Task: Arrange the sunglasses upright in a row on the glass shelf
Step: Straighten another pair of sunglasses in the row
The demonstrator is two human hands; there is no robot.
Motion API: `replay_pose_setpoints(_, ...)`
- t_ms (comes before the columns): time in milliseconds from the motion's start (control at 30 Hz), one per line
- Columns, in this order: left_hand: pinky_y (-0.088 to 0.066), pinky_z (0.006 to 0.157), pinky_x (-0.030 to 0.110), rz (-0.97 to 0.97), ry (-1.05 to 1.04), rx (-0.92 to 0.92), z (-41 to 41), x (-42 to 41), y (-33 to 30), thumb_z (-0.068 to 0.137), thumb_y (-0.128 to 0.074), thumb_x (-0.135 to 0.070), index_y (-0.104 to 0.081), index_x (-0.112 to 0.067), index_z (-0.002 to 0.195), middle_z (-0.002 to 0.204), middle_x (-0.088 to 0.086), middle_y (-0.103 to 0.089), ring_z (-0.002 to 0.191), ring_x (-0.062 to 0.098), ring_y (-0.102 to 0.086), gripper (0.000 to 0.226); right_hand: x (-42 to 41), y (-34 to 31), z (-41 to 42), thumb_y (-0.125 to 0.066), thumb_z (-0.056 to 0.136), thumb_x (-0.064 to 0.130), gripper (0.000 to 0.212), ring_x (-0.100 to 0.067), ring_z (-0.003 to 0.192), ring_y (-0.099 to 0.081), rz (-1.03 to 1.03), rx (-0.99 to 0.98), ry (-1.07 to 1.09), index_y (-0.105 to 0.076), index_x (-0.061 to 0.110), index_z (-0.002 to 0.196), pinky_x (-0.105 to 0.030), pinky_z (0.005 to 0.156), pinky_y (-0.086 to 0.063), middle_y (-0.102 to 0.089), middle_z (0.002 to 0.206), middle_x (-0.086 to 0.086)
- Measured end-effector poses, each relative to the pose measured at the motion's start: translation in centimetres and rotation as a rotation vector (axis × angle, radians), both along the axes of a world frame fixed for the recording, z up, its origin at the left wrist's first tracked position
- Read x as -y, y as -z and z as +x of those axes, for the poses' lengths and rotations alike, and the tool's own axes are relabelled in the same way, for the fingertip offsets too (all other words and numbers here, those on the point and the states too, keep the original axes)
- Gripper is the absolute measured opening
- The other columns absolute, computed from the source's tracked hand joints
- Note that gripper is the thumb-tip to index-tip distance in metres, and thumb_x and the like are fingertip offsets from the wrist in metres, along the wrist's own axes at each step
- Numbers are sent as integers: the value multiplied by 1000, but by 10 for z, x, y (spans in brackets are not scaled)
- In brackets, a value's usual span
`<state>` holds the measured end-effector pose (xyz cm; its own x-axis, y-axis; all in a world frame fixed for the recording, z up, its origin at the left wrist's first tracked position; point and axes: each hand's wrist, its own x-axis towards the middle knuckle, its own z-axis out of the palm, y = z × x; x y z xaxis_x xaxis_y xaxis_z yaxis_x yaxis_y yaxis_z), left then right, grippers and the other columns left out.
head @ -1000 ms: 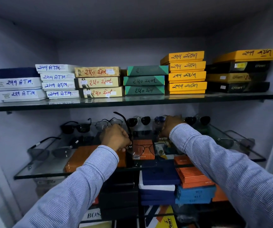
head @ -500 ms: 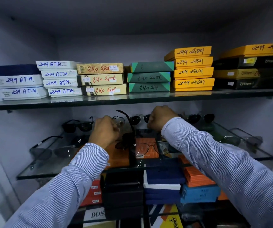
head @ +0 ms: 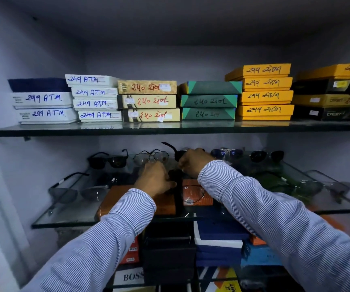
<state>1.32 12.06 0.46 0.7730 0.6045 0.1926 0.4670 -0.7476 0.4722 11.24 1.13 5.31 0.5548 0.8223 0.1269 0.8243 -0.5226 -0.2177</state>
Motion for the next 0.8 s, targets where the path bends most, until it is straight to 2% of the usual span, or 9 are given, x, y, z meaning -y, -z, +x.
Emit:
replay_pose_setpoints(100, -59, 88, 45, 23, 14, 23, -3, -1, -1, 80, -81, -23, -60, -12, 72, 104, 19, -72, 95, 31, -70, 24, -2, 3, 0, -62, 94, 11, 32, -29, 119, -61, 21, 17, 19, -71, 16, 125, -36, 100, -49, -62, 134, -11)
replay_pose_setpoints(167, -59, 90, 45, 43, 5, 53, -7, -3, -2, 79, -81, -22, -68, -7, 85, 107, 18, -71, 97, 31, -70, 21, -5, 4, 0, -63, 92, 10, 31, -31, 112, -64, 65, 24, 50, -73, 15, 120, -39, 98, -53, -65, 128, -13)
replay_pose_setpoints(233, -59, 89, 43, 77, -32, 81, -15, -7, -5, 80, -82, -22, -72, -3, 98, 108, 16, -70, 97, 30, -69, 28, -6, 4, 2, -65, 89, 12, 26, -33, 106, -67, 136, 35, 86, -76, 15, 112, -42, 95, -55, -67, 122, -14)
replay_pose_setpoints(367, -57, 81, 38, 182, -49, 142, -38, -15, -16, 83, -80, -21, -77, -4, 93, 101, 14, -72, 89, 28, -68, 21, -12, 4, 1, -69, 86, 19, 24, -32, 102, -68, 286, 17, 107, -78, 21, 109, -39, 95, -55, -71, 118, -12)
replay_pose_setpoints(433, -57, 78, 36, 230, -45, 176, -51, -18, -22, 83, -80, -19, -79, -5, 93, 97, 11, -73, 83, 24, -68, 18, -17, 4, -2, -68, 86, 22, 19, -28, 94, -69, 355, -13, 97, -80, 23, 100, -36, 90, -57, -74, 110, -10)
replay_pose_setpoints(533, -61, 83, 42, 244, -18, 199, -72, -22, -28, 83, -81, -17, -81, -9, 92, 97, 9, -75, 83, 21, -70, 12, -24, 0, -10, -74, 81, 21, 4, -17, 76, -63, 461, -84, 102, -77, 23, 82, -25, 75, -52, -73, 93, -5)
replay_pose_setpoints(600, -61, 84, 39, 238, 5, 206, -82, -25, -30, 83, -80, -16, -83, -11, 91, 93, 5, -76, 81, 17, -70, 9, -27, -2, -13, -79, 76, 17, 9, -15, 74, -64, 490, -110, 102, -72, 22, 73, -22, 74, -53, -68, 80, 1)
replay_pose_setpoints(733, -56, 72, 31, 225, -64, 265, -95, -32, -33, 80, -83, -21, -83, -11, 79, 74, -1, -68, 69, 15, -66, 10, -27, -9, -21, -87, 69, 20, 15, -14, 75, -61, 480, -129, 118, -79, 13, 81, -18, 74, -47, -63, 71, 4)
replay_pose_setpoints(800, -54, 66, 26, 190, -117, 287, -98, -36, -34, 79, -84, -23, -81, -9, 74, 70, -3, -66, 66, 12, -64, 15, -26, -12, -26, -88, 68, 20, 20, -16, 80, -65, 449, -133, 144, -81, 9, 84, -20, 77, -50, -68, 76, 0)
